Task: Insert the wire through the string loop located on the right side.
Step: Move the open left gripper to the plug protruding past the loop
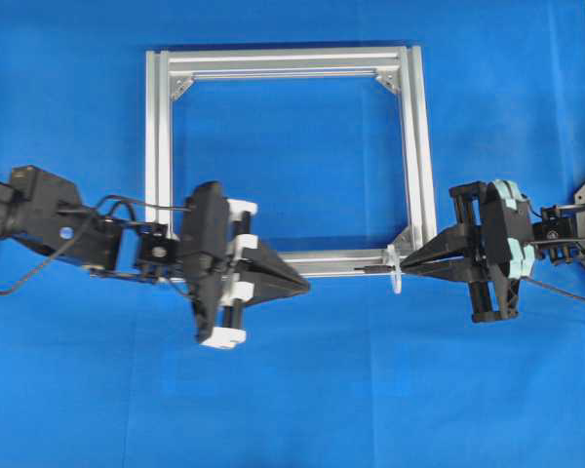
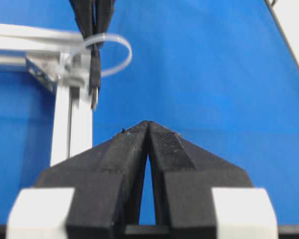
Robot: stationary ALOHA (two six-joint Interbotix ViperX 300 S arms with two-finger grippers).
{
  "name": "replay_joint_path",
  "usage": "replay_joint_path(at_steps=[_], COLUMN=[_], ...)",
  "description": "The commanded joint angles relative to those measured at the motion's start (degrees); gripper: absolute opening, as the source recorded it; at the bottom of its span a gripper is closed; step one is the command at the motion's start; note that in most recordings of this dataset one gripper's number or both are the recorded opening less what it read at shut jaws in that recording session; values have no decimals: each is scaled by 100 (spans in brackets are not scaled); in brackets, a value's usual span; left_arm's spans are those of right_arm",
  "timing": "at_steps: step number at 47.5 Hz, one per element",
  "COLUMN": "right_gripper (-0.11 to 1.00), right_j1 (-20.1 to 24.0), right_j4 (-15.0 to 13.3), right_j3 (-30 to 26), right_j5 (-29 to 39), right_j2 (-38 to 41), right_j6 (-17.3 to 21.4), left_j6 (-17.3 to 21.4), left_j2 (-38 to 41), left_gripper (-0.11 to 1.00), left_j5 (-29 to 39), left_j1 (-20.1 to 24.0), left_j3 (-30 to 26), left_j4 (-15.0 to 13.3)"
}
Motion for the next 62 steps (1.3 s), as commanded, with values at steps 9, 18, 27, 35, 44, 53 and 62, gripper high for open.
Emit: replay_joint_path(at_steps=[9,18,27,35,44,53,62], right_gripper=[-3,-3,-3,-3,-3,-3,-3], right_j1=[-18,-18,-18,-9,-9,-18,-18], right_j4=[9,9,9,9,9,9,9], right_j3=[-105,-97,-105,-105,-105,-105,-97], right_j5=[-35,-26,-26,-26,-26,-35,-44], right_j2=[-26,-26,-26,-26,-26,-26,-26], right_j6=[-9,-9,-9,-18,-26,-18,-26], left_j6=[44,255,272,299,369,475,475], left_j2=[334,519,545,545,545,563,756], left_gripper=[0,0,0,0,21,77,82], left_j5=[615,888,958,967,967,1011,984], left_j1=[220,308,316,316,316,325,316], left_j3=[-1160,-1608,-1617,-1547,-1547,-1564,-1582], left_j4=[18,18,9,18,18,18,18])
